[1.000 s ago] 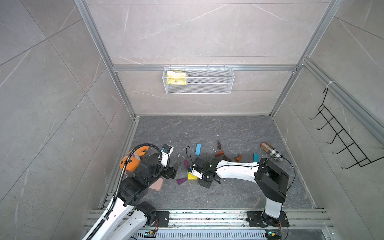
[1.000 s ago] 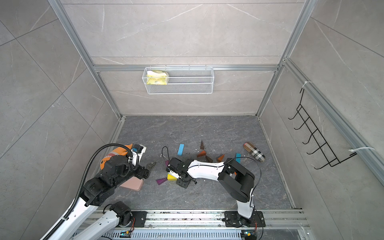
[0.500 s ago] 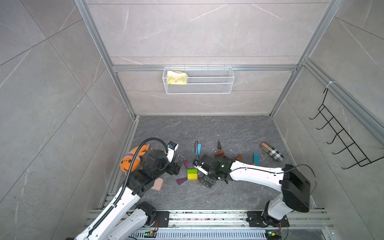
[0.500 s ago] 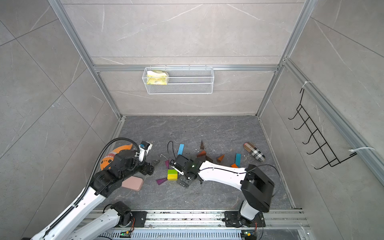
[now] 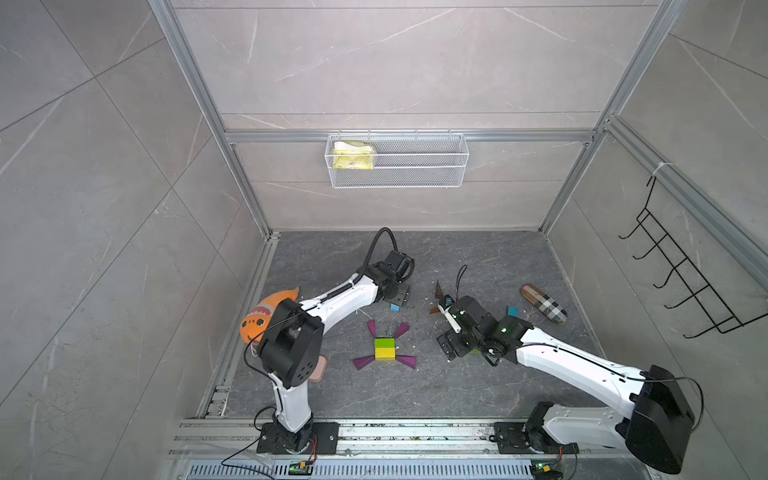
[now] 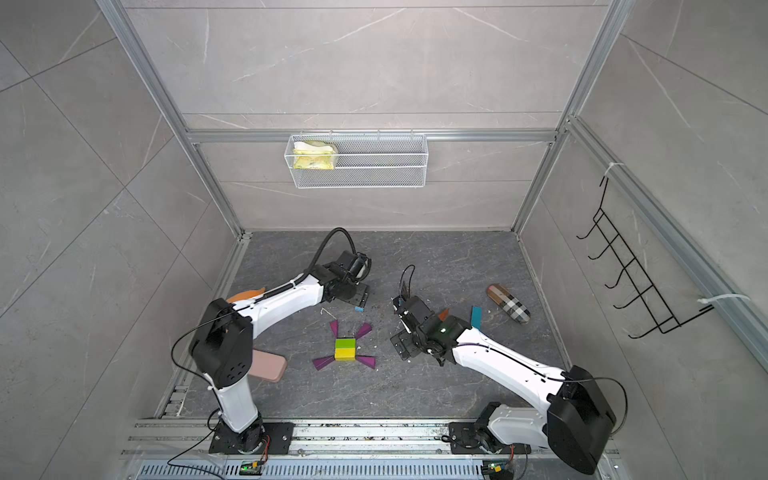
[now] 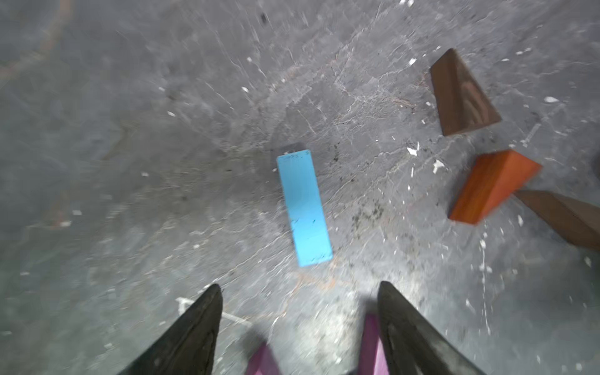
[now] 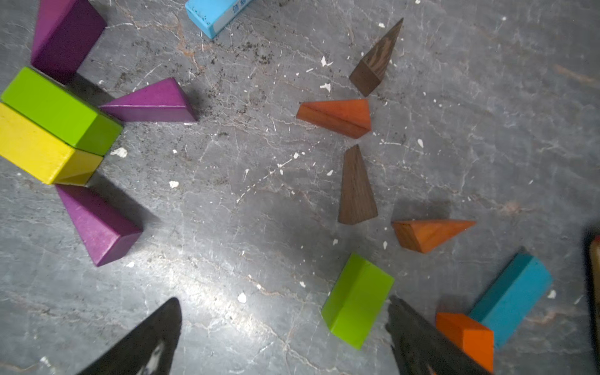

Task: Assemble a small pinwheel with building blocks
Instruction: Pick up the building block from the center of the board.

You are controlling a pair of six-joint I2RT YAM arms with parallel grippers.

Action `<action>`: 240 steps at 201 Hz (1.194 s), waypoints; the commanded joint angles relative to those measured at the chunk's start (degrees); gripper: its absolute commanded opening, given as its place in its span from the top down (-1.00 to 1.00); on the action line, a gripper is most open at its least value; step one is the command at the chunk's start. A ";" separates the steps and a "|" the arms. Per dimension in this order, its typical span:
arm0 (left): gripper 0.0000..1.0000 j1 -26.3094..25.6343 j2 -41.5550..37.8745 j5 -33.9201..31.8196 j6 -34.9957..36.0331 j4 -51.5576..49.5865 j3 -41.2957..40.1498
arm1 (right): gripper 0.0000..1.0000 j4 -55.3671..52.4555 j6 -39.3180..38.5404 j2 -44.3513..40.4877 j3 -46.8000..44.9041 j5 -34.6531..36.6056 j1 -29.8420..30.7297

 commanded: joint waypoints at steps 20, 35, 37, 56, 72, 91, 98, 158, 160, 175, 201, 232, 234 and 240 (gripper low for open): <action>-0.51 -0.55 7.86 -1.75 -6.58 -3.62 7.74 | -1.00 3.20 4.15 -8.39 -3.96 -7.77 -0.28; -0.47 -0.56 9.93 -1.73 -7.02 -3.49 9.38 | -0.98 2.67 3.98 -9.57 -3.93 -9.55 -0.28; -0.47 -0.55 10.24 -1.72 -7.05 -3.58 9.65 | -0.97 2.55 4.02 -9.73 -3.98 -9.57 -0.24; -0.44 -0.55 12.75 -2.40 -7.44 -5.52 12.13 | -0.95 2.67 4.44 -11.14 -4.35 -12.14 -0.26; -0.39 -0.46 13.82 -3.11 -8.01 -5.40 12.22 | -0.95 3.28 4.65 -12.26 -4.89 -14.89 -0.26; -0.28 -0.24 15.16 -3.52 -7.97 -5.30 12.79 | -0.95 3.64 5.27 -13.14 -5.84 -15.73 -0.26; -0.27 -0.05 15.71 -3.50 -7.97 -5.52 13.06 | -0.95 3.34 5.33 -13.09 -5.95 -15.73 -0.25; 0.10 1.16 17.74 0.82 -9.98 -4.18 12.24 | -0.94 1.44 4.73 -13.11 -5.21 -16.69 -0.27; 0.12 1.20 17.79 1.00 -10.05 -4.15 12.22 | -0.94 1.36 4.65 -13.08 -5.18 -16.83 -0.28; 0.29 1.35 17.74 1.83 -10.69 -3.69 11.73 | -0.93 1.04 4.51 -12.89 -4.90 -17.32 -0.22; 0.56 1.39 15.53 2.33 -11.19 -2.03 10.39 | -0.92 0.63 4.45 -13.36 -4.74 -17.60 -0.23; 0.77 0.20 5.73 -1.71 -13.15 -1.85 5.00 | -0.91 0.72 5.18 -14.47 -5.25 -16.59 -0.24; 0.77 -0.01 4.88 -2.29 -13.39 -1.80 4.45 | -0.92 0.72 5.27 -14.47 -5.25 -16.54 -0.23; 0.78 -0.54 2.41 -4.00 -14.09 -1.97 2.44 | -0.91 0.78 5.43 -14.47 -5.49 -16.66 -0.23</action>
